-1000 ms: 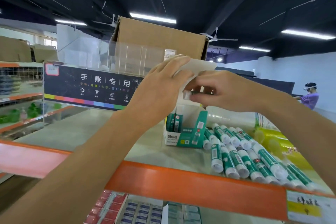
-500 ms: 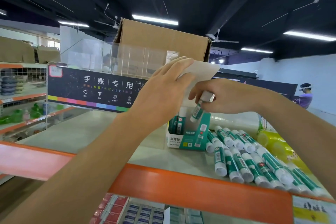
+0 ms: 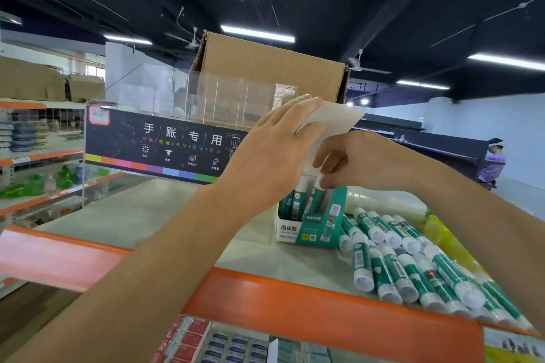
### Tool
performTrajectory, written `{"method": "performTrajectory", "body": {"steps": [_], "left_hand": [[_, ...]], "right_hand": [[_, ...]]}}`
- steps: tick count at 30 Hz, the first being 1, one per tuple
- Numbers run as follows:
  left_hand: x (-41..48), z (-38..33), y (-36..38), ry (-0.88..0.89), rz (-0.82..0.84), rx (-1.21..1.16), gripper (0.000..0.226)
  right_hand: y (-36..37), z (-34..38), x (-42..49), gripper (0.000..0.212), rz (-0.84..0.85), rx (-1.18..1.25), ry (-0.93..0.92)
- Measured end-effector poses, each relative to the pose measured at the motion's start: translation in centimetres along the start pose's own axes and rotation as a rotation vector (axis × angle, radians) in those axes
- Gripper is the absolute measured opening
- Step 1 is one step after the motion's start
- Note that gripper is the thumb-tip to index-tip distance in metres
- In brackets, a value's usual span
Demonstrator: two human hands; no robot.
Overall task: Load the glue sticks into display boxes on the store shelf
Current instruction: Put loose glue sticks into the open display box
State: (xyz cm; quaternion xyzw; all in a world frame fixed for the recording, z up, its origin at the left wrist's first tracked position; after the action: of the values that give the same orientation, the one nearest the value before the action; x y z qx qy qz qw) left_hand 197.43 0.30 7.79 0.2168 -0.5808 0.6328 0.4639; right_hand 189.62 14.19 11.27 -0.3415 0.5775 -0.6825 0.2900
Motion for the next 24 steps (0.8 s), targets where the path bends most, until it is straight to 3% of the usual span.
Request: {"method": "performTrajectory", "body": {"steps": [12, 17, 24], "left_hand": [[0.0, 0.1, 0.0, -0.015, -0.005, -0.012, 0.047], [-0.2, 0.1, 0.0, -0.013, 0.013, 0.013, 0.046], [-0.2, -0.1, -0.2, -0.039, 0.034, 0.025, 0.029]], "right_hand": [[0.7, 0.8, 1.0, 0.016, -0.003, -0.064, 0.034], [0.3, 0.3, 1.0, 0.003, 0.036, -0.007, 0.050], [0.9, -0.3, 0.8, 0.009, -0.008, -0.039, 0.043]]}}
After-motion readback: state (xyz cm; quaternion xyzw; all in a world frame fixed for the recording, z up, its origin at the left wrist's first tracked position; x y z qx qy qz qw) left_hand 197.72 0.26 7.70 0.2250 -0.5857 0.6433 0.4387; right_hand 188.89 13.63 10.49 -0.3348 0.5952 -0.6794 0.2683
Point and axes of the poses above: each hand's wrist, its own x-axis towards the middle knuckle, its own y-axis out of the palm, z = x × y, the point moved 2 cm from there along x, towards the middle knuckle, and after that the axes turned 12 degrees about z, right-handed, at the moved point
